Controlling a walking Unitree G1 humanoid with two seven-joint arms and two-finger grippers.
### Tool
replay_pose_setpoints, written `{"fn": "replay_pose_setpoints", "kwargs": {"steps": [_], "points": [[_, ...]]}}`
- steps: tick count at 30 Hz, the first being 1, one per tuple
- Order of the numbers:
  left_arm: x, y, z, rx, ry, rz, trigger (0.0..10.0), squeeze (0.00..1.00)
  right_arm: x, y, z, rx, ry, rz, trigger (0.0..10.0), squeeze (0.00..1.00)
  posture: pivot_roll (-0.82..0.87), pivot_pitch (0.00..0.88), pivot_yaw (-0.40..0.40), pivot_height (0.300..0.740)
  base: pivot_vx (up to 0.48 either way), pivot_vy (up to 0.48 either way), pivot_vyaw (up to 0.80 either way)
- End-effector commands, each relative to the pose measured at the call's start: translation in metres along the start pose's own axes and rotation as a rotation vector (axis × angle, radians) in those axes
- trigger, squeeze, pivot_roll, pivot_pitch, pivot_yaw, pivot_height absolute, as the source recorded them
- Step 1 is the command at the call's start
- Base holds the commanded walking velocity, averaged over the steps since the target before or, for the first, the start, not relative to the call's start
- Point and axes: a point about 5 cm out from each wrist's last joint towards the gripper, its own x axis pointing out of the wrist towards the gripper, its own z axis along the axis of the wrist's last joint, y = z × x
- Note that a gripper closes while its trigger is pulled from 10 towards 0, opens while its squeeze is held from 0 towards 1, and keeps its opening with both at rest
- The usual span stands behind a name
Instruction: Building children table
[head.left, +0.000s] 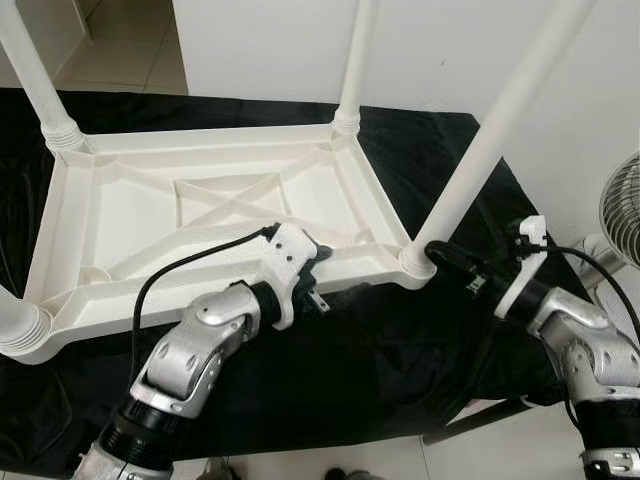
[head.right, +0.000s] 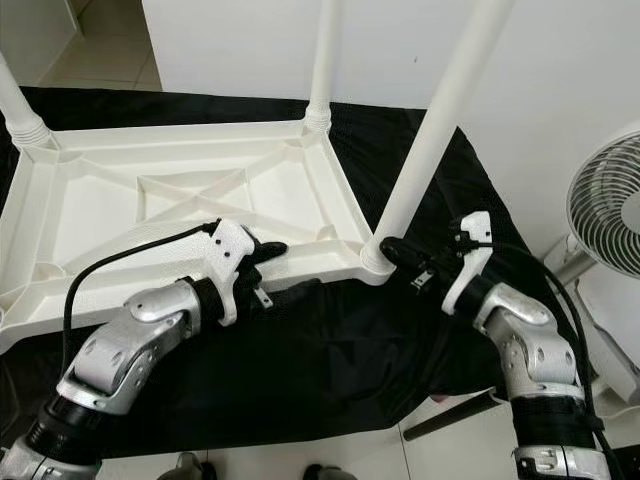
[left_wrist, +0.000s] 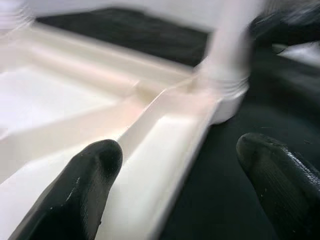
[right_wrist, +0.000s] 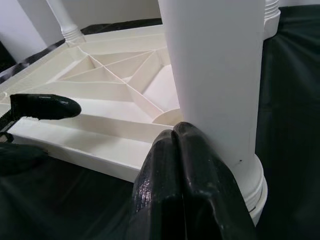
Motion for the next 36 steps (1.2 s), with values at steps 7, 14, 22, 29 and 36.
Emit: {"fn": "replay_pose_setpoints", "kwargs": {"steps": [7, 14, 22, 29, 36], "points": [[0.006, 0.008, -0.015, 0.064, 0.139, 0.151, 10.0, 0.0, 0.003, -0.009, 0.001, -0.027, -0.024, -0.054, 10.0, 0.0, 0.06, 0.185, -0.07, 0.74, 0.0, 0.0, 0.0], [0.011, 0.008, -0.008, 0.096, 0.171, 0.176, 10.0, 0.0, 0.001, -0.023, 0.007, -0.05, -0.051, -0.13, 10.0, 0.0, 0.05, 0.191, -0.065, 0.74, 0.0, 0.0, 0.0], [0.015, -0.011, 0.008, 0.102, 0.167, 0.066, 10.0, 0.0, -0.002, -0.042, 0.014, -0.079, -0.094, -0.246, 10.0, 0.0, 0.04, 0.193, -0.063, 0.74, 0.0, 0.0, 0.0], [0.021, -0.022, 0.014, 0.093, 0.167, 0.018, 10.0, 0.0, 0.008, -0.046, 0.015, -0.079, -0.132, -0.288, 10.0, 0.0, 0.05, 0.197, -0.051, 0.74, 0.0, 0.0, 0.0], [0.026, -0.035, 0.017, 0.117, 0.196, -0.056, 10.0, 0.0, 0.019, -0.043, 0.015, -0.072, -0.155, -0.275, 10.0, 0.0, 0.05, 0.197, -0.046, 0.74, 0.0, 0.0, 0.0]]}}
